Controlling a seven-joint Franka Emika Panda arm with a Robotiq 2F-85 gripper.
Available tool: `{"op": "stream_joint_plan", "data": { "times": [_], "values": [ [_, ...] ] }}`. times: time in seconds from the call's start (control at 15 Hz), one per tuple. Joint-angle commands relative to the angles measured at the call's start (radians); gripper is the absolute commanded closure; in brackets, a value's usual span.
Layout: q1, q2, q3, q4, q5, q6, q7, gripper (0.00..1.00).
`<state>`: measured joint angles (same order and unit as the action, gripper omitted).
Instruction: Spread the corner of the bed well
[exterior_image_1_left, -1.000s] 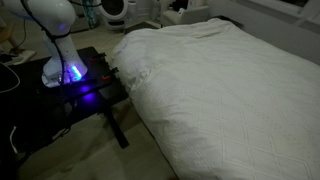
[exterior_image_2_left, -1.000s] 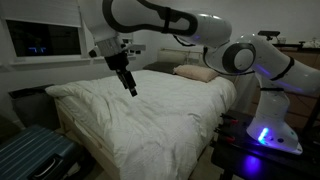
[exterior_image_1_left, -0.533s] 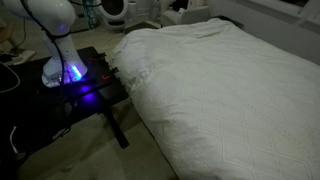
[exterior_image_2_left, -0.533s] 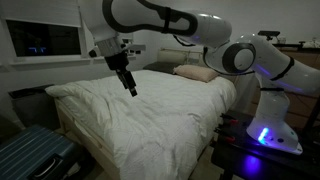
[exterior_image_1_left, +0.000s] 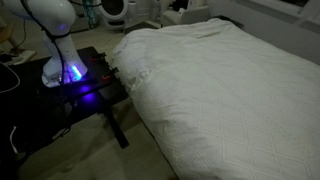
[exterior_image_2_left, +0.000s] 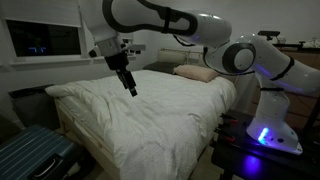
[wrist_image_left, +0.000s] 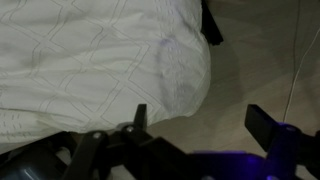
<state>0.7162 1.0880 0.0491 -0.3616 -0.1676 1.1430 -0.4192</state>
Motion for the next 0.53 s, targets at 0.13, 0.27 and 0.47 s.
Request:
{"op": "stream_joint_plan", "data": {
  "times": [0.13,0.27,0.47],
  "values": [
    [-0.001,-0.017,0.0,-0.029,0.001,0.011,0.002,0.0],
    [-0.001,-0.017,0.0,-0.029,0.001,0.011,0.002,0.0],
    [-0.001,-0.011,0.003,-0.033,0.008,0.013,0.019,0.0]
  ]
}}
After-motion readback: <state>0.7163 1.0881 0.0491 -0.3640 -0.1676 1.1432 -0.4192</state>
